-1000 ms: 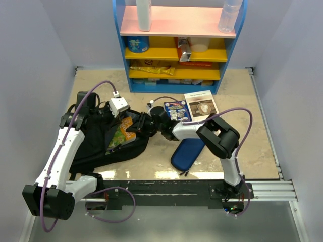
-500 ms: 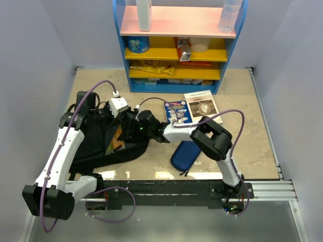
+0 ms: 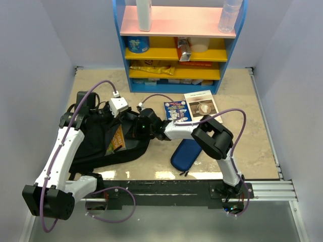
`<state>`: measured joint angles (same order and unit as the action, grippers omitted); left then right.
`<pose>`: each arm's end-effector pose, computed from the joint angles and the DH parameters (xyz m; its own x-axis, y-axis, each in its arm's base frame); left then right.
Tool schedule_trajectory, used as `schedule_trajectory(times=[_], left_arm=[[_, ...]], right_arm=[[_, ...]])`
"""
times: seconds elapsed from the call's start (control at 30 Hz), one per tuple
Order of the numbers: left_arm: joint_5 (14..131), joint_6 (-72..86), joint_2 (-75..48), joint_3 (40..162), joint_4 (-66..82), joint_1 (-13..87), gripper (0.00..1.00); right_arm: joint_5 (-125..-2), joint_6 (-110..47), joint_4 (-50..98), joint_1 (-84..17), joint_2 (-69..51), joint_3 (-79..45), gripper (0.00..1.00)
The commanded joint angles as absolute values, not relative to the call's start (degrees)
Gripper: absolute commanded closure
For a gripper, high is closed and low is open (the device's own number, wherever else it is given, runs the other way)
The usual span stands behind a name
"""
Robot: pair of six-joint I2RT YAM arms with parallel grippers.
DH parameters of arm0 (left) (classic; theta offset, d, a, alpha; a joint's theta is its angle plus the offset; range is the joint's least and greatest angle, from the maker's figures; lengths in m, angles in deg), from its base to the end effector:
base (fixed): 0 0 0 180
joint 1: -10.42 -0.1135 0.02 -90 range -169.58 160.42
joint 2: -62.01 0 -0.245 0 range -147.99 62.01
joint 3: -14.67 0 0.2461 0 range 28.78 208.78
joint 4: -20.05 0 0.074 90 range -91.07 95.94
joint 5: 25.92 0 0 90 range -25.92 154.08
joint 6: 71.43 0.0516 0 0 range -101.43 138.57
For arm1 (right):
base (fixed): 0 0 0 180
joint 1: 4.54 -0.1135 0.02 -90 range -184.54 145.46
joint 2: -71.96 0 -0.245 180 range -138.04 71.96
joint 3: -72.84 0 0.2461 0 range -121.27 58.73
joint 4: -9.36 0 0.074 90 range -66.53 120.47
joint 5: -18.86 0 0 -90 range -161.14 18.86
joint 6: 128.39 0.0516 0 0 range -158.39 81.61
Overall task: Pack the student bag
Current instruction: Place the book in the student bag, then pick up the book from the center of the board.
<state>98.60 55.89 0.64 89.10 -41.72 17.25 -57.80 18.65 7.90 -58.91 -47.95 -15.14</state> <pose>0.2142 -0.0551 0.2966 -0.3088 0.5401 -0.7829 0.8255 0.5610 0.0614 0.2572 0.3793 0.1327 -0.9215 0.1157 -0.3707 -0.2454 0.5663 0.7868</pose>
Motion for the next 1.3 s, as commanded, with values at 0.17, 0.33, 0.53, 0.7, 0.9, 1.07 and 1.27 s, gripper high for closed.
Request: schedule_trajectory(times=[0.17, 0.33, 0.53, 0.7, 0.9, 1.07, 1.27], left_arm=[[101.78, 57.15, 1.01, 91.71, -39.68, 17.63, 1.0], [101.43, 57.59, 0.84, 91.63, -40.03, 17.63, 1.0], [101.26, 57.94, 0.84, 91.45, -40.12, 17.63, 1.0], [101.61, 57.86, 0.31, 91.54, -39.86, 17.63, 1.0], [101.17, 58.12, 0.48, 91.36, -40.03, 17.63, 1.0], [101.25, 58.21, 0.66, 90.75, -39.86, 17.63, 1.0], [101.17, 58.21, 0.75, 90.92, -39.77, 17.63, 1.0]], right_arm=[[-49.59, 14.17, 5.19, -59.74, -46.35, -21.36, 0.96], [-57.33, 12.85, 16.52, -52.21, -38.63, -15.56, 0.47], [-62.07, 19.7, 17.85, -43.22, -28.77, -1.85, 0.01], [-67.1, 24.88, 22.34, -43.04, -23.23, 3.52, 0.01], [-69.29, 30.51, 26.36, -43.04, -21.2, 7.05, 0.01], [-75.08, 33.5, 31.99, -43.04, -17.78, 9.06, 0.01], [-79.67, 33.15, 36.82, -42.42, -17.68, 9.24, 0.01]])
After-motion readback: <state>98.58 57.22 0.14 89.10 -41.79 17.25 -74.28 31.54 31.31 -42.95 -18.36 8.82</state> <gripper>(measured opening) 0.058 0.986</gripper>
